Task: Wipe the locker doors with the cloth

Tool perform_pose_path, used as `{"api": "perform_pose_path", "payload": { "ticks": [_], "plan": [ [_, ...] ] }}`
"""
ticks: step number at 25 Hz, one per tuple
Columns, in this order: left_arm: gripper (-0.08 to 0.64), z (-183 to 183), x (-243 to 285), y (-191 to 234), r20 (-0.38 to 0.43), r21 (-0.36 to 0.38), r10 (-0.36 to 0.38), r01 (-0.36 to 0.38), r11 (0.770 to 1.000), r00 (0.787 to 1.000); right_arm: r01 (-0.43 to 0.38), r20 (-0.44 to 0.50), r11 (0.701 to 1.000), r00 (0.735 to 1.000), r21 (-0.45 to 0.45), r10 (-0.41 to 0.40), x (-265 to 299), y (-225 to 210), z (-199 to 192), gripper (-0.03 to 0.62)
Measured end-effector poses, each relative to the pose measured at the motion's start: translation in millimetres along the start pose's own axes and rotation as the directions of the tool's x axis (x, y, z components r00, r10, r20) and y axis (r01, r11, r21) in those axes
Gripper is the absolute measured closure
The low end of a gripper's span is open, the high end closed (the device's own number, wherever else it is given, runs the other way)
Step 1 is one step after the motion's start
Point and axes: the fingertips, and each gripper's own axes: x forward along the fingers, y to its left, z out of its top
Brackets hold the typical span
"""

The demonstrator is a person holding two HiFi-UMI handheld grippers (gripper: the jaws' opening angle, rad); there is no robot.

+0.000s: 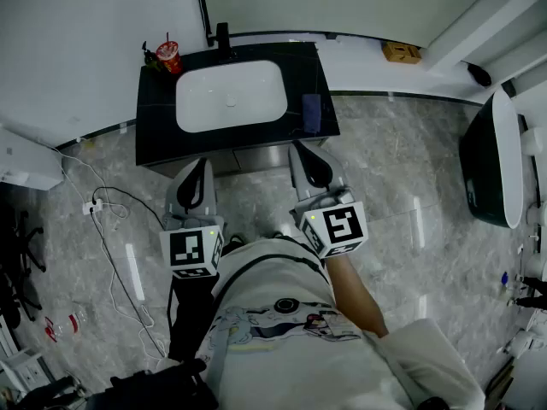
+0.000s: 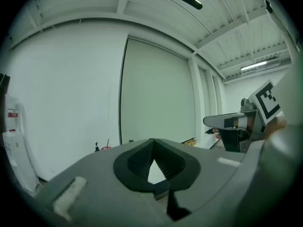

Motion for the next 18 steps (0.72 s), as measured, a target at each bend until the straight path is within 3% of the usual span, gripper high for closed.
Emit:
{"api": "perform_pose_path", "payload": {
  "ticks": [18],
  "plan": [
    [0.558,-9,10,-16,-0.034,0.007,-0.008,0.008,1.0,0.999,-0.015,-0.004,1.0,1.0,0.011,0.015,-10,-19,-9,0.589]
  ]
}}
